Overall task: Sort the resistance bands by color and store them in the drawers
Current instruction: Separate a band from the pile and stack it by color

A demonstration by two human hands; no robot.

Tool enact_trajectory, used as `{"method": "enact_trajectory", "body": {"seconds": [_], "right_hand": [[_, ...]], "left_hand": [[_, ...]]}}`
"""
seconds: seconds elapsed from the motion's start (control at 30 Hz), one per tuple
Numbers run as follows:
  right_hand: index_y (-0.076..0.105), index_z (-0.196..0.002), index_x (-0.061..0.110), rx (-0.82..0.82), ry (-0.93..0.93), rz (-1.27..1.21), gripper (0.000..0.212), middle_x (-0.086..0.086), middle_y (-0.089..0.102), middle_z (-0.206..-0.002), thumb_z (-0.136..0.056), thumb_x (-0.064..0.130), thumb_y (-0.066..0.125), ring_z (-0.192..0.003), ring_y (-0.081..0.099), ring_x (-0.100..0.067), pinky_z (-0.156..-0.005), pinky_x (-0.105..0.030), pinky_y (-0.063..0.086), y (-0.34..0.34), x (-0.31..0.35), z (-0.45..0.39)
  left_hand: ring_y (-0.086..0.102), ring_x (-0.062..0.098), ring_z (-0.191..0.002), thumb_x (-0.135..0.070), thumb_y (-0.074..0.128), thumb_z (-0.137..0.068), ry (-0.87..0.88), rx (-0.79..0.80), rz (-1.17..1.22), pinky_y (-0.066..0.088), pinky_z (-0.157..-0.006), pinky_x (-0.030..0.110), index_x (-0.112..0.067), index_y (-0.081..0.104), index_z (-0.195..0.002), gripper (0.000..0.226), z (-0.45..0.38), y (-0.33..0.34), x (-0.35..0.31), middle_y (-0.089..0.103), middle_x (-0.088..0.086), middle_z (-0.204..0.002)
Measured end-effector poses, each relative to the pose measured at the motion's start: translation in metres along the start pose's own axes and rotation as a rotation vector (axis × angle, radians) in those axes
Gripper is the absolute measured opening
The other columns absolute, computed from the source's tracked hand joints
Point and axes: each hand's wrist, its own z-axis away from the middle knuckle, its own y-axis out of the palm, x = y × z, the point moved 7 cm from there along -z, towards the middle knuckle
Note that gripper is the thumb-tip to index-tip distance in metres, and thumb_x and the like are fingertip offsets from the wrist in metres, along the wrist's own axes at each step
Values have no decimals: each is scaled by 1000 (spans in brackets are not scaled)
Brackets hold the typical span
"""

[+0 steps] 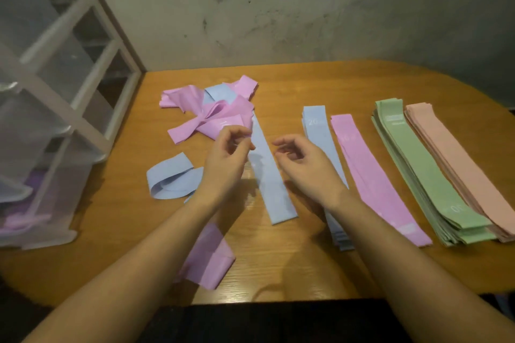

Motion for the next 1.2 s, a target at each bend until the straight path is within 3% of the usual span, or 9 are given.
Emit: {"method": "enact_trajectory", "body": {"seconds": [0.1, 0.2, 0.4, 0.53, 0.67, 0.77, 0.97, 1.1, 1.2], "right_hand": [[65, -107, 31, 95, -22, 70, 23, 9, 69, -99, -92, 14, 66, -87, 64, -7, -82, -23, 51, 34, 2, 6], [62, -115, 35, 183, -22, 202, 30, 13, 65, -112, -88, 23, 67, -100, 62, -7, -90, -30, 52, 69, -1, 8], [50, -140, 30, 329, -52, 375, 68, -1, 54, -137, -74, 27, 69, -126, 54, -19, -106, -42, 45, 125, -1, 0], [42, -144, 37, 366, -38, 403, 73, 0, 58, -136, -76, 28, 68, -129, 51, -17, -107, -40, 44, 141, -3, -4], [48, -138, 38, 228, -38, 265, 62, 18, 55, -114, -82, 23, 71, -110, 56, -11, -96, -30, 48, 132, -2, 2], [58, -122, 38, 136, -46, 135, 43, 18, 59, -118, -86, 22, 73, -110, 57, -1, -93, -25, 51, 119, -3, 17], [67, -106, 32, 42, 57, -178, 29, 20, 66, -96, -95, 6, 62, -93, 63, -3, -82, -25, 55, 91, -5, 40], [67, -106, 23, -32, 152, -300, 18, 7, 60, -82, -102, 12, 54, -58, 48, -5, -49, -17, 38, 69, 0, 45], [61, -105, 20, -75, 240, -468, 19, 0, 62, -72, -106, 16, 43, -48, 31, -12, -42, -21, 25, 50, 4, 48]], "left_hand": [[61, 18, -84, -20, 56, -90, 117, -100, -162, 48, -78, 29, -32, 61, -97, 14, 13, -51, 2, 64, -11, -89], [58, 8, -87, -24, 56, -89, 181, -124, -376, 46, -80, 25, -31, 61, -100, 14, 28, -90, 14, 63, -16, -93], [62, 23, -101, -26, 63, -86, 328, -130, -691, 46, -90, 44, -12, 67, -102, 21, 46, -112, 41, 67, -1, -105], [63, 24, -105, -28, 62, -85, 393, -101, -753, 46, -92, 40, -10, 69, -100, 24, 46, -105, 37, 67, 3, -111], [57, 21, -121, -31, 61, -86, 441, -35, -798, 38, -99, 34, -12, 68, -106, 29, 51, -98, 36, 65, 3, -123], [50, 18, -133, -38, 59, -89, 424, 35, -786, 35, -105, 36, -14, 67, -119, 39, 53, -95, 38, 63, 0, -132], [50, 11, -130, -42, 58, -90, 405, 182, -781, 35, -107, 39, -21, 62, -124, 41, 53, -87, 41, 60, -8, -134], [51, 11, -127, -34, 56, -84, 396, 164, -792, 30, -106, 34, -21, 66, -121, 40, 51, -89, 43, 64, -9, -128], [51, 9, -130, -33, 52, -83, 354, 178, -827, 28, -109, 41, -26, 68, -120, 40, 49, -90, 48, 64, -13, -129]]}}
